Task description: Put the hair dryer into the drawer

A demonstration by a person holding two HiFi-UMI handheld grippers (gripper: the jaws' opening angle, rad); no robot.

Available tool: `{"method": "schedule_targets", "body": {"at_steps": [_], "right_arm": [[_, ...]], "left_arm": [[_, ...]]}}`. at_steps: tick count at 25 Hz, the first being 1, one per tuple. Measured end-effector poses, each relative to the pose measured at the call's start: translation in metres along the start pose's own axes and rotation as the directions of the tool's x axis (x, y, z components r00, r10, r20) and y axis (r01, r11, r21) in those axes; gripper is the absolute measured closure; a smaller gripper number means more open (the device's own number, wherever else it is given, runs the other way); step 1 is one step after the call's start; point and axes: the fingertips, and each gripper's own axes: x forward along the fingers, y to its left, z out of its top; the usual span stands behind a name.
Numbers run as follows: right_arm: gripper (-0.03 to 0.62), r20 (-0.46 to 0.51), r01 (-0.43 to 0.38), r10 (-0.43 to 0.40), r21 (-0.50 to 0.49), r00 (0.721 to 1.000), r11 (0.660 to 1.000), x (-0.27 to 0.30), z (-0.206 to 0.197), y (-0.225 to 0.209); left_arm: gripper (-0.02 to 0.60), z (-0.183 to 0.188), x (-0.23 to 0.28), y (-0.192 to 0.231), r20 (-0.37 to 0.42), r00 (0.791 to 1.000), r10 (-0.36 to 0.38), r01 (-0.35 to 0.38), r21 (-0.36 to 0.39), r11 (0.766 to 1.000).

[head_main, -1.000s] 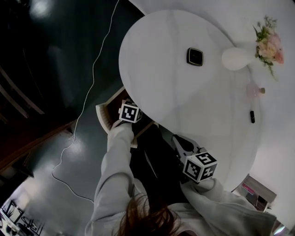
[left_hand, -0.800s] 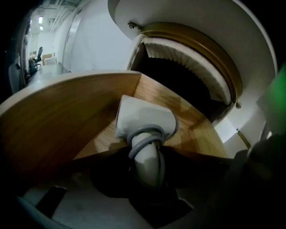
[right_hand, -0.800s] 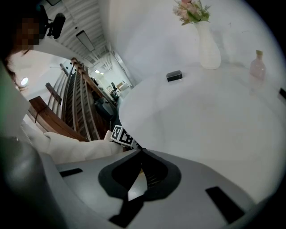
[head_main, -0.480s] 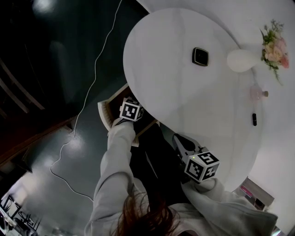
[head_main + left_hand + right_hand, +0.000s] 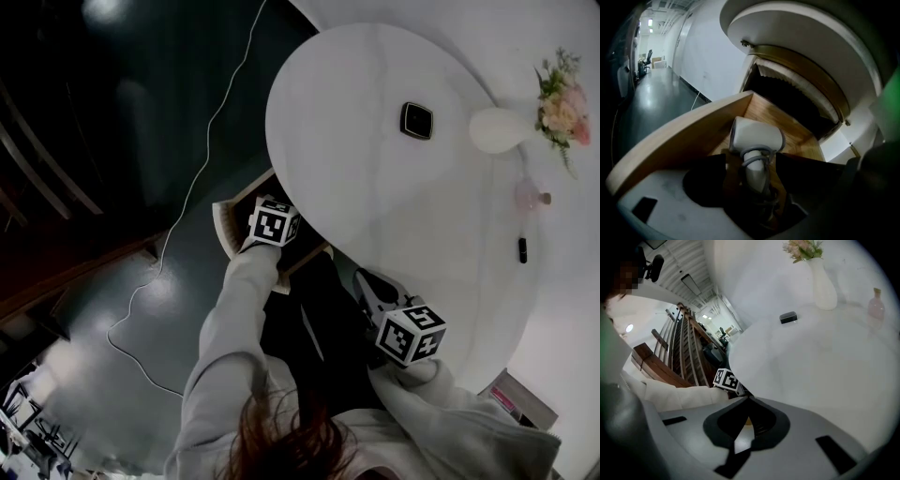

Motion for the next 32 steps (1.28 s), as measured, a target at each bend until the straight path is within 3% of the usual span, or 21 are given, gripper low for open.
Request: {"method": "schedule_targets", "body": {"at_steps": [3,10,21,32], "right_arm": [[0.545,0.015,-0.015,0.015,-0.002,1.000,1.000,0.001,0.005,0.003],[0.545,0.047,-0.055,0.056,-0.012,0.997,0.998,0.000,0.017,0.013],[0.545,0.106,-0.087,0.089,-0.026,0.990,0.996,-0.015,0.037,0.020],[0.545,0.134,-0.149,0.155,-0.051,0.979,0.988,-0.019,0.051,0.032]], "left_arm": [[0.272,0.000,-0.011,-0.003,-0.028,1.000,0.003,-0.004,-0.014,1.000],[0.272,0.014,-0.038,-0.015,-0.014,1.000,-0.018,0.017,-0.095,0.995],[0.272,0.023,-0.066,-0.038,-0.054,0.998,-0.022,0.018,-0.075,0.997],[0.272,0.026,-0.109,-0.051,0.028,1.000,0.001,0.004,-0.206,0.979]]}}
